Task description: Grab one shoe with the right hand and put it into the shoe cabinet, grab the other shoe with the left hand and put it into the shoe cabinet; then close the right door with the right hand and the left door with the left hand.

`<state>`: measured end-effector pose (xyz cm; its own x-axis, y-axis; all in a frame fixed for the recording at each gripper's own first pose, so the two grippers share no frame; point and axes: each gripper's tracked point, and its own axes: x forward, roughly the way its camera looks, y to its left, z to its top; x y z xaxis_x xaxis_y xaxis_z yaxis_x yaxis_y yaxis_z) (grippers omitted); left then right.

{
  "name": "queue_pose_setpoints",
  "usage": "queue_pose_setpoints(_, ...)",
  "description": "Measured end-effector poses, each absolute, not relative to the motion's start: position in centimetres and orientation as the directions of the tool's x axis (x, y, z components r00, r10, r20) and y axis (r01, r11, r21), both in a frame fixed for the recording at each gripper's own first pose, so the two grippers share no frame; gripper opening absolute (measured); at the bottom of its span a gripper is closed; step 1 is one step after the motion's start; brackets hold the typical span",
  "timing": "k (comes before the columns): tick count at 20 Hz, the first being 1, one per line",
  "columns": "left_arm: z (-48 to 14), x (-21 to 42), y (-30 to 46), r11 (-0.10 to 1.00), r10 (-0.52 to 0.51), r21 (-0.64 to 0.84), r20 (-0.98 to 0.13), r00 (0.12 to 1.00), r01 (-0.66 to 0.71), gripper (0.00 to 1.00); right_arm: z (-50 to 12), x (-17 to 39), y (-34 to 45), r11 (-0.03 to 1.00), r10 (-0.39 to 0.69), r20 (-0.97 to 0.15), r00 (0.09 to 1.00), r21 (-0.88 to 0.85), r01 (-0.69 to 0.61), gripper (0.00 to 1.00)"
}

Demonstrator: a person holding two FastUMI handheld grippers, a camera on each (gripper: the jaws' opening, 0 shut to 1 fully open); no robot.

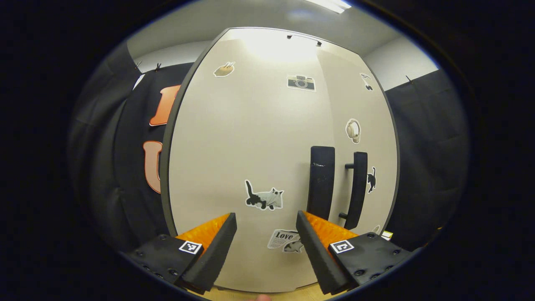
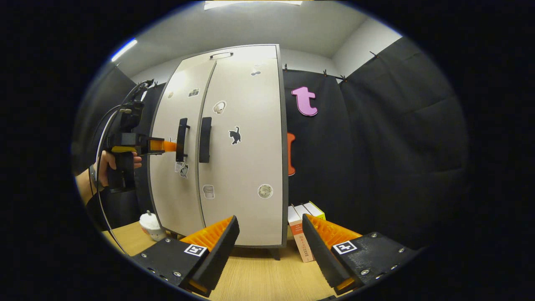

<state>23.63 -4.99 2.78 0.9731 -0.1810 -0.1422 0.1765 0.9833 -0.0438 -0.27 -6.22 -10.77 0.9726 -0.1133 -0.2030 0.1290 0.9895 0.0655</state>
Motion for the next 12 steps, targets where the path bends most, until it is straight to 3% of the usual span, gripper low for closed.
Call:
queue_pose_setpoints(6, 2.7, 24.1, -5.1, 0.986, -0.169, -0.027, -0.139, 0.976, 0.166, 0.96, -10.3, -1.3, -6.3, 0.989, -0.118, -0.198, 0.973, 0.062, 0.133, 0.93)
queue_pose_setpoints(7, 2.7, 24.1, -5.1, 0.986, -0.169, -0.031, -0.138, 0.976, 0.166, 0.95, -10.1, -1.4, -6.4, 0.989, -0.121, -0.197, 0.973, 0.063, 0.135, 0.97)
queue_pose_setpoints(10, 3.1, 23.2, -5.4, 0.979, -0.192, -0.097, -0.122, 0.974, 0.181, 0.99, -9.6, -1.8, -6.6, 0.988, -0.127, -0.190, 0.973, 0.064, 0.141, 0.93)
queue_pose_setpoints(12, 4.1, 21.7, -5.2, 0.981, -0.186, -0.081, -0.105, 0.977, 0.178, 0.93, -9.2, -1.8, -6.5, 0.988, -0.125, -0.184, 0.975, 0.064, 0.139, 0.93)
